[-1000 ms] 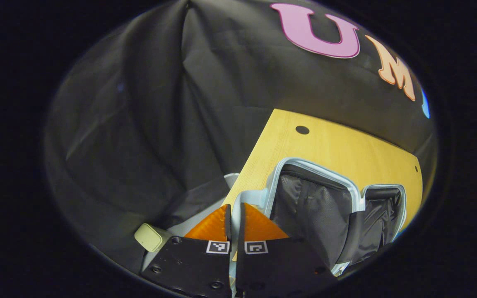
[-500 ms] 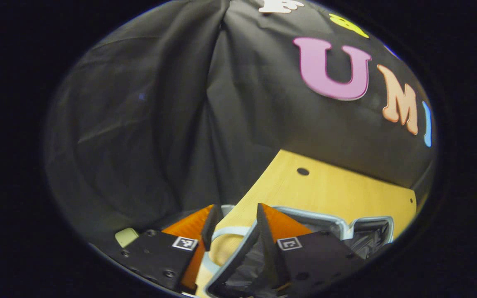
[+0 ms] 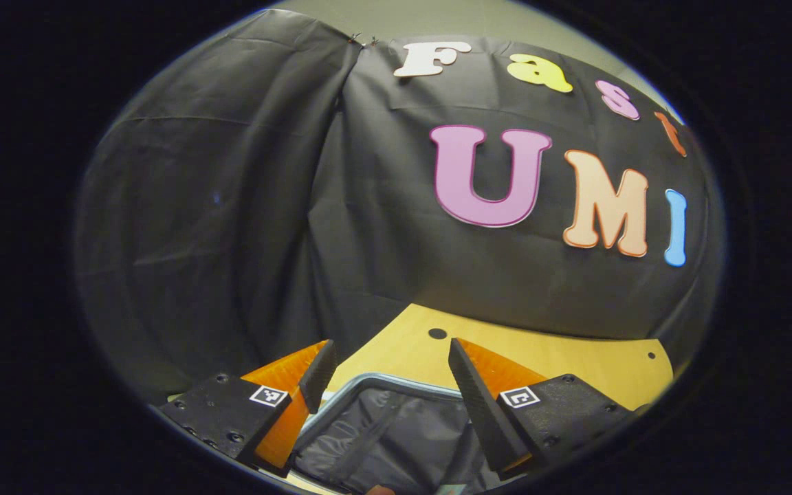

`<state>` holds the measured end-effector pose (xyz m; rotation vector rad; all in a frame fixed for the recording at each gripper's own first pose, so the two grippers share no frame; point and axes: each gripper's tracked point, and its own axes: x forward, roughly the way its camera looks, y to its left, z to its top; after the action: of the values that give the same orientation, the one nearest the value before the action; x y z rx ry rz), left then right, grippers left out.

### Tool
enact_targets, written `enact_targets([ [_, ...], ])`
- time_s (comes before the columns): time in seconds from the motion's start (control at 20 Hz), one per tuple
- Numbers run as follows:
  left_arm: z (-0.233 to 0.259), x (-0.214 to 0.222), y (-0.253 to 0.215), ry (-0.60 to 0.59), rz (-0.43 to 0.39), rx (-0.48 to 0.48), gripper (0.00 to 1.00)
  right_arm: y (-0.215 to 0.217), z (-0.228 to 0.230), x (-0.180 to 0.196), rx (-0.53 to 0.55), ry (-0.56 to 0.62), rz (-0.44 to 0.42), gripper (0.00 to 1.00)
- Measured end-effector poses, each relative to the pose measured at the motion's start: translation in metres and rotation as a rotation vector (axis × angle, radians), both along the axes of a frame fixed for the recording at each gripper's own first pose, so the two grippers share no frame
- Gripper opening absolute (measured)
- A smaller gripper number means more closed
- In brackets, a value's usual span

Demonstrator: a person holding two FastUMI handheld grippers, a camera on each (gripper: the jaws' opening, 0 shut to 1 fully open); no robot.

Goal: First open the suitcase, pack the skin care products into it, and then close the suitcase.

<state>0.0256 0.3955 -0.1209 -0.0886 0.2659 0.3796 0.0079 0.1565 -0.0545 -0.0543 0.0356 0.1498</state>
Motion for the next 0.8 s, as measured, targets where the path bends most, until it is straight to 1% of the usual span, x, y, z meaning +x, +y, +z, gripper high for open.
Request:
enact_targets([
  [0.1, 0.008, 0.0, -0.029, -0.011, -0.034, 0.03, 0.96, -0.017, 0.003, -0.002, 0.004, -0.006, -0.004, 0.99],
  [0.2, 0.011, 0.0, -0.061, -0.015, -0.078, 0.045, 0.96, -0.032, 0.004, -0.004, 0.004, -0.01, -0.005, 1.0],
  [0.25, 0.016, 0.0, -0.078, -0.025, -0.097, 0.057, 0.95, -0.04, 0.004, -0.004, 0.004, -0.01, -0.007, 0.99],
  [0.3, 0.018, 0.0, -0.093, -0.03, -0.115, 0.069, 0.94, -0.048, 0.003, -0.005, 0.007, -0.009, -0.009, 1.0],
  [0.35, 0.019, 0.0, -0.109, -0.026, -0.136, 0.074, 0.96, -0.055, 0.002, -0.005, 0.012, -0.006, -0.009, 0.98],
  [0.4, 0.019, -0.002, -0.127, -0.022, -0.158, 0.079, 0.95, -0.062, 0.002, -0.006, 0.016, -0.004, -0.008, 0.98],
  [0.65, 0.021, -0.001, -0.212, -0.009, -0.262, 0.061, 0.95, -0.095, -0.004, -0.008, 0.018, 0.004, 0.001, 0.98],
  [0.8, 0.011, 0.0, -0.251, 0.017, -0.315, 0.063, 0.95, -0.114, -0.012, -0.008, 0.019, 0.021, 0.005, 0.98],
])
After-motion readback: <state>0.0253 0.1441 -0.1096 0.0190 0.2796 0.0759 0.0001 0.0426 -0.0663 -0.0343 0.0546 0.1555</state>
